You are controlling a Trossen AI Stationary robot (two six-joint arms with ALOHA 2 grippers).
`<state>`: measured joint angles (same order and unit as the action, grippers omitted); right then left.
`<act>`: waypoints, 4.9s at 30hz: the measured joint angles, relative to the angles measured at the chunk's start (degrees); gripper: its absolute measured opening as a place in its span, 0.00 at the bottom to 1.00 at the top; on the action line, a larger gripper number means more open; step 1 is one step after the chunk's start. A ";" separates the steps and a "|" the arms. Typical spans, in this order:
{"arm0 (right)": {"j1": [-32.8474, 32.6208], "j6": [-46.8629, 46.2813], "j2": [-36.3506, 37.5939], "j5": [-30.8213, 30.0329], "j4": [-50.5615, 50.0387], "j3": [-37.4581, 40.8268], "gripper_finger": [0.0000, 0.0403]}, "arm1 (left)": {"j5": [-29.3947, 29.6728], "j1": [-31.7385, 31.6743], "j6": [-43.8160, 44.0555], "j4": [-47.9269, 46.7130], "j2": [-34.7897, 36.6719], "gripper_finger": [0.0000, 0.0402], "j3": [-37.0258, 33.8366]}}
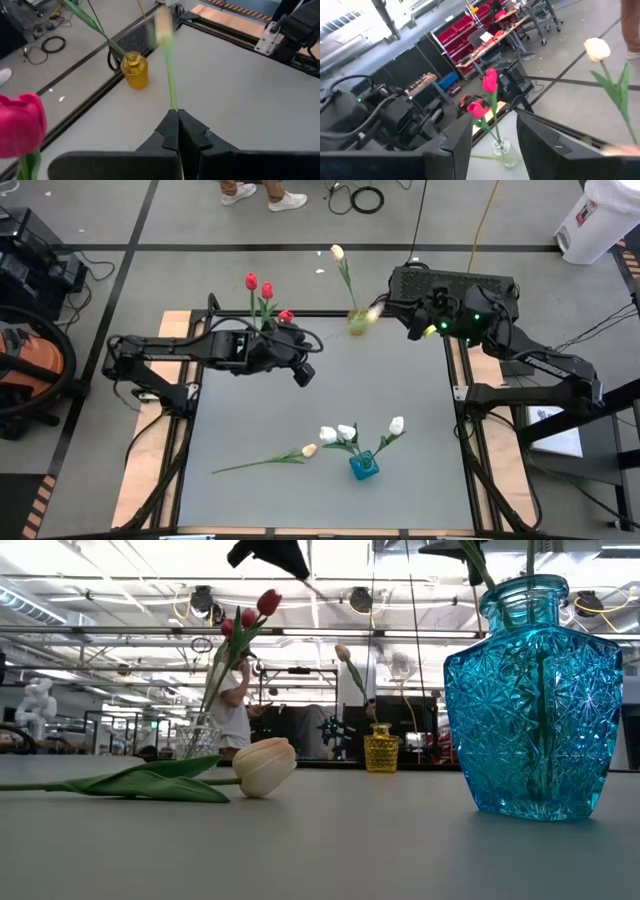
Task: Sort flowers into vase by color
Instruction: Put the top light yellow tulip into the yellow vase
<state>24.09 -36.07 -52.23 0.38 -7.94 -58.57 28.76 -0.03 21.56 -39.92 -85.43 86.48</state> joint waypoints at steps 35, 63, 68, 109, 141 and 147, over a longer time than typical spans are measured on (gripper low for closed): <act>-2.24 2.92 -0.61 -0.11 -3.16 0.00 0.44 | -7.70 0.07 3.32 -0.06 0.00 0.05 1.51; -2.41 6.99 -0.63 -0.15 -6.15 0.00 0.44 | -3.78 6.46 18.61 -16.57 -6.42 0.40 1.31; -2.44 7.03 -0.63 -0.09 -8.86 0.00 0.44 | -3.64 6.52 18.38 -16.55 -11.73 0.40 1.29; -2.46 4.10 -0.63 1.18 -10.45 0.00 0.44 | -16.75 -8.09 9.11 -12.09 -31.95 0.40 1.27; -2.46 2.66 -0.63 1.20 -10.49 0.00 0.44 | -18.10 -9.53 6.37 -7.13 -32.28 0.40 1.27; -2.46 2.66 -0.63 1.20 -10.49 -0.02 0.44 | -18.09 -8.82 6.62 -8.15 -32.30 0.40 1.27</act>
<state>21.63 -33.41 -52.86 1.58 -18.44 -58.59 10.68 -8.86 28.18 -48.07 -117.73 87.74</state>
